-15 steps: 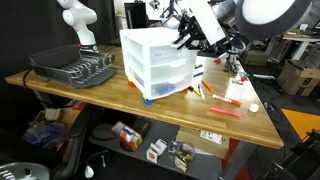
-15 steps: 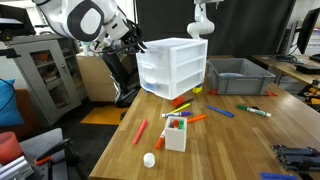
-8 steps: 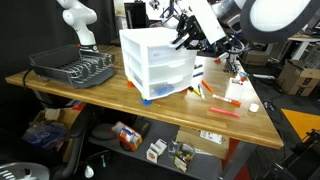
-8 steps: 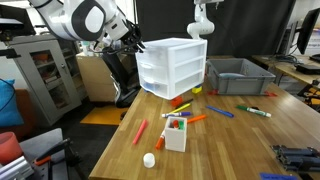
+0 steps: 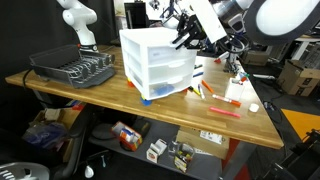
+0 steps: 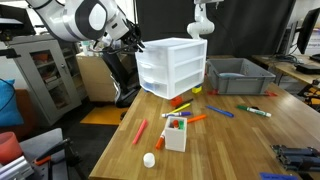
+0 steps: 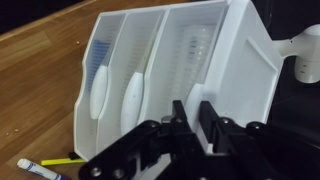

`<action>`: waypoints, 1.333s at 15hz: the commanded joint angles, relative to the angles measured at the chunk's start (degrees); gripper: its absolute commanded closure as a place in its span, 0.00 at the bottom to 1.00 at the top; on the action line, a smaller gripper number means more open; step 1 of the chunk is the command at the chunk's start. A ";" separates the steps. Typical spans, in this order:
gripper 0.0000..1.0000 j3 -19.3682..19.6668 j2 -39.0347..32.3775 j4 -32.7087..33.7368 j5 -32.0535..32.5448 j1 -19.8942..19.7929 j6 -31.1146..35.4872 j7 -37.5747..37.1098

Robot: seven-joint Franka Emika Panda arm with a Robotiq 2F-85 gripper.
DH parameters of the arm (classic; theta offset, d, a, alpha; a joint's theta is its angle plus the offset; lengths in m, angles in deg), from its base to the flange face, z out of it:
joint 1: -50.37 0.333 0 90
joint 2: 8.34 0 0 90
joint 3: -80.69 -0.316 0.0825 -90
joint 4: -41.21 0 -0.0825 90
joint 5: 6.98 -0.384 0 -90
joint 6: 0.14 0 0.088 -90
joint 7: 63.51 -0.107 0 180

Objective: Open the top drawer of the plastic cabinet

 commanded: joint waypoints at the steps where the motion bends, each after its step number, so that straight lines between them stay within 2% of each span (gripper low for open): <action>1: 0.95 -2.01 1.37 -0.22 3.56 -2.39 -0.01 -3.35; 9: 0.95 -5.46 1.43 -0.56 12.53 -6.36 -0.01 -11.22; 20: 0.95 -13.44 -0.49 1.08 27.99 -17.28 0.01 -23.44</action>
